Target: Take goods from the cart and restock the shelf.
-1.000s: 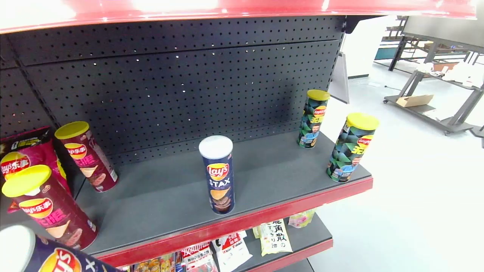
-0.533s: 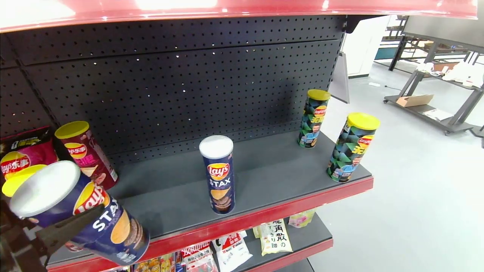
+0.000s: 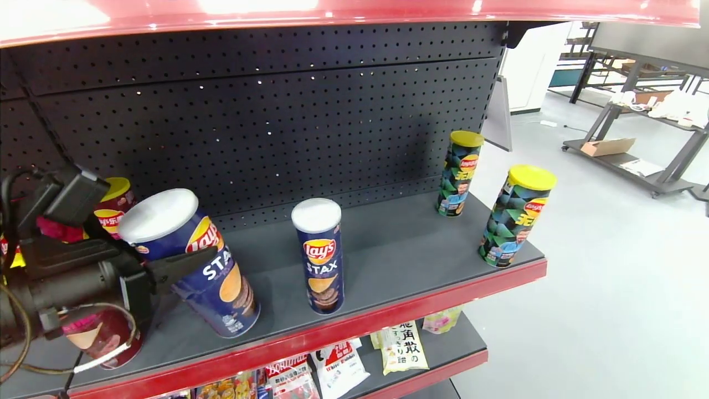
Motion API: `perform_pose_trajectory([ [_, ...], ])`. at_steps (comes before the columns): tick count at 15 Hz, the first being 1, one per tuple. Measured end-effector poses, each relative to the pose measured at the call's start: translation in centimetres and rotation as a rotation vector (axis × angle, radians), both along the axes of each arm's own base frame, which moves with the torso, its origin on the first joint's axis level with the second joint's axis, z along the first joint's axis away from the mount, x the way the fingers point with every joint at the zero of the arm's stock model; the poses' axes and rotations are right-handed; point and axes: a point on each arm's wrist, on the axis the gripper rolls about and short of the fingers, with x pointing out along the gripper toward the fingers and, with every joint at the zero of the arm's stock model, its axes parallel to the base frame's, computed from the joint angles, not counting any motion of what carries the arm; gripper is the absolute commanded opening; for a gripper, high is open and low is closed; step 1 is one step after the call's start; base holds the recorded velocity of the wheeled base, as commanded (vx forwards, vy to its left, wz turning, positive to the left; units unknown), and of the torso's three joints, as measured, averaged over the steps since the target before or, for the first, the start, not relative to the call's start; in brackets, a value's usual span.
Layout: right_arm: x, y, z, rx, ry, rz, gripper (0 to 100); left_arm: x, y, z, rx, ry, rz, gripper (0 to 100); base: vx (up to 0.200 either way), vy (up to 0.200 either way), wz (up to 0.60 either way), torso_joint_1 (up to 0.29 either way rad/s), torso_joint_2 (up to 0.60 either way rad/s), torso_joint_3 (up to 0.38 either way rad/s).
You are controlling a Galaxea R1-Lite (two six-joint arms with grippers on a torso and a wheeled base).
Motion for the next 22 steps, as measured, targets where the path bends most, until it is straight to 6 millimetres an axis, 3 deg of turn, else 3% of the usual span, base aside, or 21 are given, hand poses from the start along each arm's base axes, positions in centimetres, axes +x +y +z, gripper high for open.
perform_pose_trajectory([
  [15,0.0,0.0,0.0,0.000,0.000,0.000,100,6.8,-1.9,-0.4,0.018,0.007,0.027,0,0.000,0.000,0.00,0.000,0.00,0.000],
  [22,0.0,0.0,0.0,0.000,0.000,0.001,100,11.9,-4.0,-0.6,0.012,-0.055,0.056,0,0.000,0.000,0.00,0.000,0.00,0.000],
])
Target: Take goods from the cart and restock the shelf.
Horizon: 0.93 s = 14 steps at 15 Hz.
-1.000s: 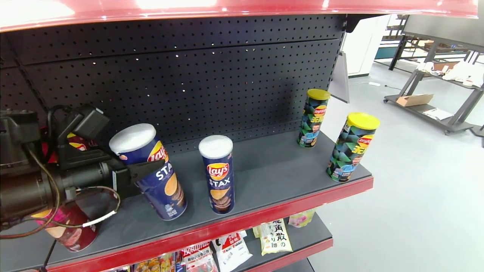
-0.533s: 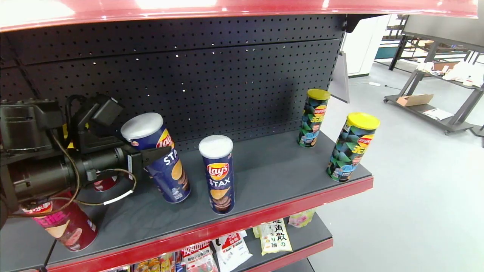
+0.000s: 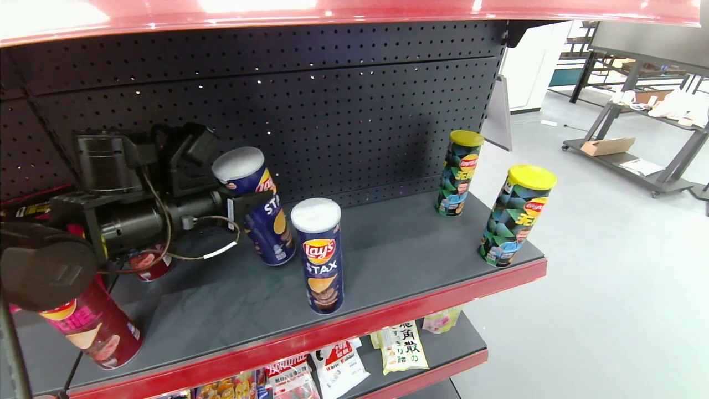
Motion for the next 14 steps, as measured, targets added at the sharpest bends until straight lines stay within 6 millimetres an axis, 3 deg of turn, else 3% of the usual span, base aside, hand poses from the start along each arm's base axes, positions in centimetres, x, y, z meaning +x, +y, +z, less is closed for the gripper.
perform_pose_trajectory([
  [5,0.0,0.0,0.0,0.000,0.000,0.000,100,3.2,-1.5,-0.6,-0.006,-0.055,0.038,0,0.000,0.000,0.00,0.000,0.00,0.000],
  [14,0.0,0.0,0.0,0.000,0.000,0.000,100,6.2,-4.1,-2.2,-0.023,-0.030,0.072,0,0.000,0.000,0.00,0.000,0.00,0.000],
])
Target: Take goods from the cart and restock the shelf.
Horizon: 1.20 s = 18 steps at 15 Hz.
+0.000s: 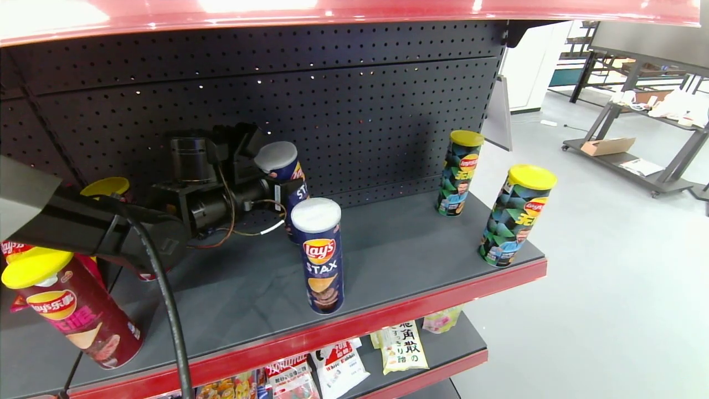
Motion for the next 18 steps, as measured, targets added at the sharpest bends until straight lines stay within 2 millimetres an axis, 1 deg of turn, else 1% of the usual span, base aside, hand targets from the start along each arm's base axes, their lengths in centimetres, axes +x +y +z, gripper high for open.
perform_pose_trajectory([
  [8,0.0,0.0,0.0,0.000,0.000,0.000,100,3.0,-1.5,-1.1,0.002,-0.012,-0.016,0,0.000,0.000,0.00,0.000,0.00,0.000],
  [15,0.0,0.0,0.0,0.000,0.000,0.000,100,3.8,-1.6,-3.0,0.027,0.040,-0.012,0,0.000,0.000,0.00,0.000,0.00,0.000],
  [18,0.0,0.0,0.0,0.000,0.000,0.000,100,4.0,-1.6,-3.3,0.047,0.049,-0.016,0,0.000,0.000,0.00,0.000,0.00,0.000],
])
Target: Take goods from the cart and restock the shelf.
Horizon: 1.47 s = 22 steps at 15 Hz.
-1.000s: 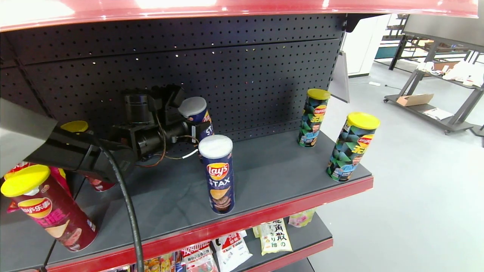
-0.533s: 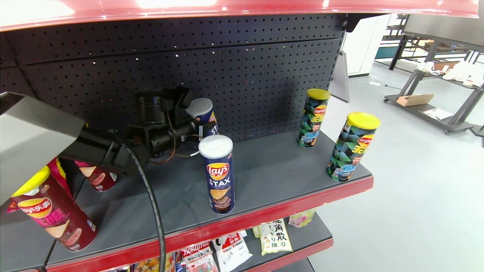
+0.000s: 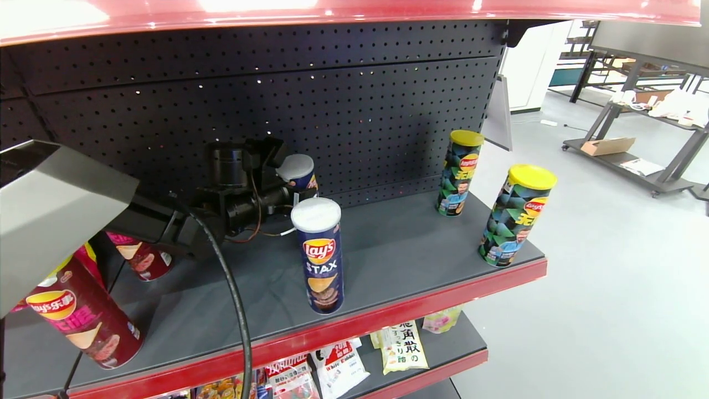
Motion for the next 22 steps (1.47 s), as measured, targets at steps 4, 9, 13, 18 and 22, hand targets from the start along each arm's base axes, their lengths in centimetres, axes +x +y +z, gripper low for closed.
perform_pose_trajectory([
  [4,0.0,0.0,0.0,0.000,0.000,0.000,100,0.1,0.0,0.1,0.007,0.016,0.000,0,0.000,0.000,0.00,0.000,0.00,0.000],
  [9,0.0,0.0,0.0,0.000,0.000,0.001,100,-0.2,0.1,1.0,0.010,0.024,-0.001,0,0.000,0.000,0.00,0.000,0.00,0.000],
  [13,0.0,0.0,0.0,0.000,0.000,0.000,100,-0.7,0.3,1.5,0.011,0.028,-0.002,0,0.000,0.000,0.00,0.000,0.00,0.000],
  [18,0.0,0.0,0.0,0.000,0.000,0.001,100,-1.0,0.8,1.3,0.034,0.036,0.003,0,0.000,0.000,0.00,0.000,0.00,0.000],
  [22,0.0,0.0,0.0,0.000,0.000,0.000,100,-1.0,0.6,1.3,0.031,0.035,0.000,0,0.000,0.000,0.00,0.000,0.00,0.000],
])
